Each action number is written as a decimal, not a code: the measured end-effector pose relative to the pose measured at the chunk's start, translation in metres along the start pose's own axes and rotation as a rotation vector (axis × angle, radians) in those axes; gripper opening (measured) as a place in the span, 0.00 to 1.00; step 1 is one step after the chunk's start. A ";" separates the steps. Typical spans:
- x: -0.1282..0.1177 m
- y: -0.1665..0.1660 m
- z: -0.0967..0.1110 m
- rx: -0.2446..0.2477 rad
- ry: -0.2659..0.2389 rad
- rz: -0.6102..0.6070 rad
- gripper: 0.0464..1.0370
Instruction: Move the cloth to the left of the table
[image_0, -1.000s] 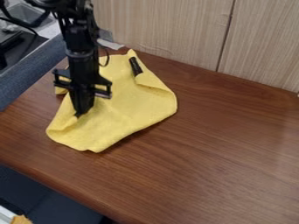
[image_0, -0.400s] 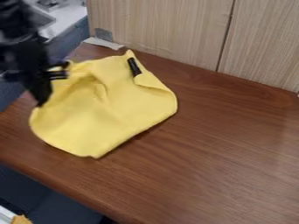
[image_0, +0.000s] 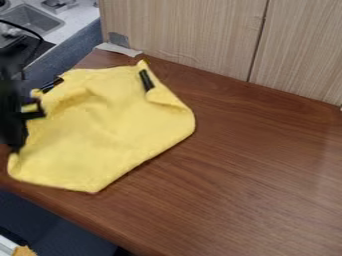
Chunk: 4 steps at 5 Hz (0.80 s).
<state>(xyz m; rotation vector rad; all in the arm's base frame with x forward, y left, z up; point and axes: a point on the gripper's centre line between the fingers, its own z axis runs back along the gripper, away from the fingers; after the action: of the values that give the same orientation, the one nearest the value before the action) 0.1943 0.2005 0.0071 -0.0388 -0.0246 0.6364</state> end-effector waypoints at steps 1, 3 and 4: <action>-0.005 0.000 -0.009 0.013 0.047 0.015 0.21; -0.008 -0.005 -0.009 0.032 0.076 0.013 0.79; -0.007 -0.008 -0.007 0.032 0.088 -0.002 0.97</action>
<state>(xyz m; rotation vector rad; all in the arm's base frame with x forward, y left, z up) 0.1931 0.1899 0.0006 -0.0364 0.0707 0.6327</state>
